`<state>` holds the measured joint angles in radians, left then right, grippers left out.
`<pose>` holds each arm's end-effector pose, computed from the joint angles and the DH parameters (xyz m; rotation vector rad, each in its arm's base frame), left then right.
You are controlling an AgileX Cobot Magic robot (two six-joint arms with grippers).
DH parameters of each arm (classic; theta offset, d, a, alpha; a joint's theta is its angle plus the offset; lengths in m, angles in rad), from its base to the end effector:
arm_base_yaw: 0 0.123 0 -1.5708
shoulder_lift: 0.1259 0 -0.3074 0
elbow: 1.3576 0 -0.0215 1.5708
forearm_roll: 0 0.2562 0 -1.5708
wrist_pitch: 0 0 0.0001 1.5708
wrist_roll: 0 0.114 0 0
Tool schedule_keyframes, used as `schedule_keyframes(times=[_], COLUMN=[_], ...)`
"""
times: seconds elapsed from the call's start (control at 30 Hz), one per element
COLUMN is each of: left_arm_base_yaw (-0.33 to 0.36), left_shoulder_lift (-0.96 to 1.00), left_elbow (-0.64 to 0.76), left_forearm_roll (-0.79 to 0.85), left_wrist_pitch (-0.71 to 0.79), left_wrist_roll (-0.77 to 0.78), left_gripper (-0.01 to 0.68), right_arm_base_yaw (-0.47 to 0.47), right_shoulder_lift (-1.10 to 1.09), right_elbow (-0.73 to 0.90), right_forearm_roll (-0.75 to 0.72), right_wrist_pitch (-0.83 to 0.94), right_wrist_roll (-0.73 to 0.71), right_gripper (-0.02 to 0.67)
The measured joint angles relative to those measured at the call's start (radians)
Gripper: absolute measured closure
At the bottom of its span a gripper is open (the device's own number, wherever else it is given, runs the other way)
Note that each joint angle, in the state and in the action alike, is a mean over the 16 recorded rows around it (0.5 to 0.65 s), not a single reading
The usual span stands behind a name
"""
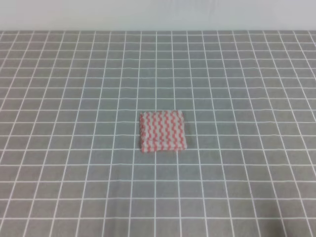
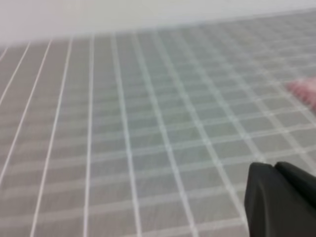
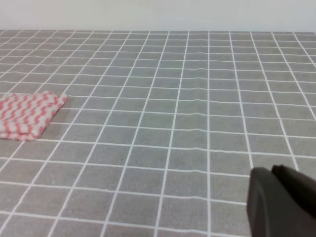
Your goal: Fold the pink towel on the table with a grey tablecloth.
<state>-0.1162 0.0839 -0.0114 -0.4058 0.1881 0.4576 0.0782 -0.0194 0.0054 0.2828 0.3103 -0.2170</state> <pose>0.0660 -0.0162 0.1943 0.2049 1.7177 -0.1066 0.0575 0.0143 0.1806 -0.0842 1.7686 0.1704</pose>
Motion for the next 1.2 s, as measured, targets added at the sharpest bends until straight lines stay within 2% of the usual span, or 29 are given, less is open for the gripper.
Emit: schedule_keyframes(times=[0.13, 0.27, 1.2], left_arm_base_yaw=[0.018, 0.024, 0.027], left_shoulder_lift=[-0.057, -0.094, -0.114], left_elbow=[0.012, 0.023, 0.031], left_forearm_roll=[0.216, 0.314, 0.329], left_wrist_pitch=[0.065, 0.109, 0.14], left_wrist_roll=[-0.225, -0.332, -0.349], left_gripper=[0.675, 0.675, 0.675], right_arm_base_yaw=[0.0, 0.0, 0.0], right_shoulder_lift=[0.001, 0.0, 0.002], right_elbow=[0.0, 0.001, 0.0], right_forearm_roll=[0.0, 0.001, 0.001], right_wrist_pitch=[-0.001, -0.003, -0.005], right_wrist_roll=[0.0, 0.0, 0.001], right_gripper=[0.664, 0.664, 0.664])
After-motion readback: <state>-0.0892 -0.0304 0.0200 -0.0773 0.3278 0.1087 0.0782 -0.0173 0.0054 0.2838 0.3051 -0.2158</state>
